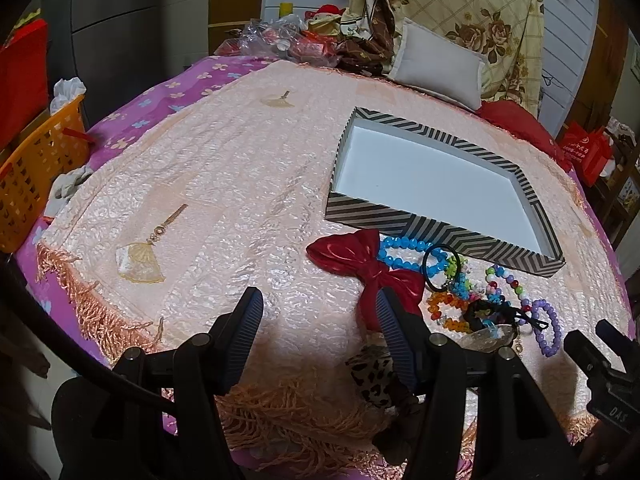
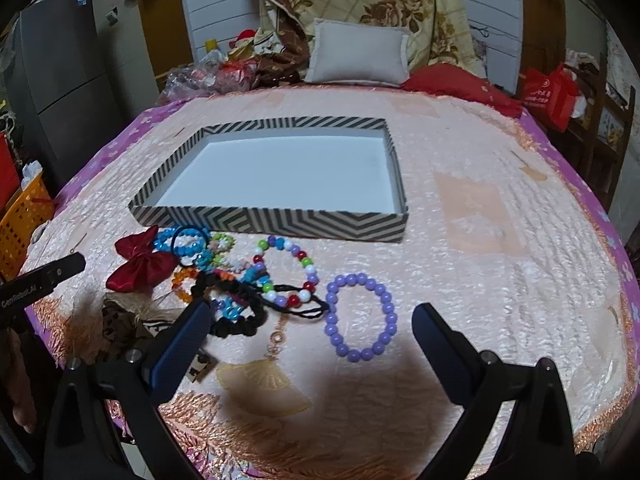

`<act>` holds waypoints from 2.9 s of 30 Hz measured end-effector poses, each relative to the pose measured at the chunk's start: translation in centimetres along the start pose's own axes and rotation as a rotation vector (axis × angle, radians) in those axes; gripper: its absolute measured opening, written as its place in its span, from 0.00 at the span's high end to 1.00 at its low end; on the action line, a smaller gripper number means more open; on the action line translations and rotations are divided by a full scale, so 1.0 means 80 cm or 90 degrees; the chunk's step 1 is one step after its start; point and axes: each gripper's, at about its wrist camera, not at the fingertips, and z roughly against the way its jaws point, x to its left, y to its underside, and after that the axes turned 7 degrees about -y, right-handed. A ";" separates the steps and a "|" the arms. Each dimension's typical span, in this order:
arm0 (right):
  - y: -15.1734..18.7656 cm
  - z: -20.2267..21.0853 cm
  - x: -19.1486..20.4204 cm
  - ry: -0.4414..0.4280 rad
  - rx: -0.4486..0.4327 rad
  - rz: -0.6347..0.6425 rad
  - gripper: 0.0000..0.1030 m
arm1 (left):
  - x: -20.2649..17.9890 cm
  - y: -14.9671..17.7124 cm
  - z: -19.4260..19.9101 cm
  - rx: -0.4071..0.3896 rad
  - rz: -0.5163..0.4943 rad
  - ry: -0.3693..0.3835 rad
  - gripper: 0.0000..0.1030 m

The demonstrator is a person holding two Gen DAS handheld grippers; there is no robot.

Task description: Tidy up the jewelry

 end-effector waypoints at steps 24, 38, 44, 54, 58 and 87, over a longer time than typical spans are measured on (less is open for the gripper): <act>0.004 -0.003 -0.031 0.002 0.021 -0.025 0.01 | 0.011 -0.011 -0.025 0.052 0.056 0.066 0.54; 0.007 -0.014 -0.060 -0.016 0.045 -0.027 0.21 | -0.045 -0.022 -0.080 0.103 0.015 0.045 0.54; 0.003 -0.045 -0.081 -0.001 0.066 -0.042 0.39 | -0.057 -0.020 -0.098 0.099 -0.035 0.004 0.75; 0.001 -0.076 -0.075 0.049 0.075 0.029 0.89 | -0.014 -0.030 -0.102 0.115 -0.013 0.026 0.96; 0.000 -0.067 -0.078 0.042 0.070 0.023 0.91 | -0.010 -0.030 -0.086 0.093 -0.019 0.028 0.96; -0.160 -0.075 0.011 -0.139 -0.019 0.039 0.91 | -0.068 -0.133 -0.088 0.050 -0.054 0.097 0.96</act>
